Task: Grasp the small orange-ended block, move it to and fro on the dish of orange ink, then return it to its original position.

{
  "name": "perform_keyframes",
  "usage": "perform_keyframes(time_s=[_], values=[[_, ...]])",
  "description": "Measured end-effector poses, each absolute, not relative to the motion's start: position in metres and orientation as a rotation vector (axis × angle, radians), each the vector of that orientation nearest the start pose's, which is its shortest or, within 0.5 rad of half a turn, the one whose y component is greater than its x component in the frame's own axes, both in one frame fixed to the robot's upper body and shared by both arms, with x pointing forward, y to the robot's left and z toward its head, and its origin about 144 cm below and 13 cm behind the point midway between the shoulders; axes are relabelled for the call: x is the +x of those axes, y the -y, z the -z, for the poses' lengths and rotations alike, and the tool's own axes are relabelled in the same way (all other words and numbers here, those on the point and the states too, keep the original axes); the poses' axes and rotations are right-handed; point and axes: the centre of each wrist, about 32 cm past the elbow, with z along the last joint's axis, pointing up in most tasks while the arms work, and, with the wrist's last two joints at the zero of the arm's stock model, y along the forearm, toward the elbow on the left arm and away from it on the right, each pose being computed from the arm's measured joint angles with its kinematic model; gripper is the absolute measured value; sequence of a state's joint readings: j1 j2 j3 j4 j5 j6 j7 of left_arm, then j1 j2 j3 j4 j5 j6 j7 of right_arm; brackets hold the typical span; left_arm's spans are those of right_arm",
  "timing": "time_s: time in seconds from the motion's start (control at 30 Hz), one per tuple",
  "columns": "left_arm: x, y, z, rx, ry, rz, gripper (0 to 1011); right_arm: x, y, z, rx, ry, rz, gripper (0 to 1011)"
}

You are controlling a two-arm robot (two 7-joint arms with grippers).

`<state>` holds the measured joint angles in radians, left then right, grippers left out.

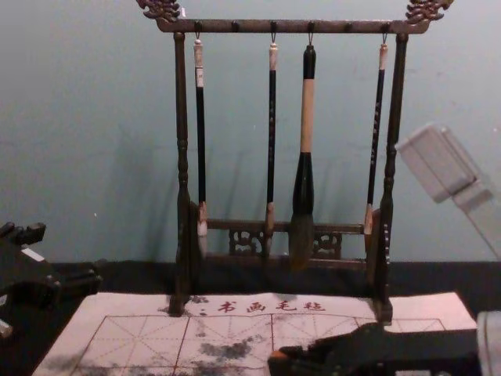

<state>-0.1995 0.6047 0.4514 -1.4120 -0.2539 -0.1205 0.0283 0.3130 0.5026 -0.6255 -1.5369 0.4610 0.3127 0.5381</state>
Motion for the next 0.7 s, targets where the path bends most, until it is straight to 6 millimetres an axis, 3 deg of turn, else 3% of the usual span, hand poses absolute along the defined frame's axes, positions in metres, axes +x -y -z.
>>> perform_keyframes(time_s=[0.7], values=[[0.489, -0.310, -1.140, 0.304, 0.285, -1.248, 1001, 0.512, 0.197, -1.172, -0.332, -0.178, 0.552, 113]])
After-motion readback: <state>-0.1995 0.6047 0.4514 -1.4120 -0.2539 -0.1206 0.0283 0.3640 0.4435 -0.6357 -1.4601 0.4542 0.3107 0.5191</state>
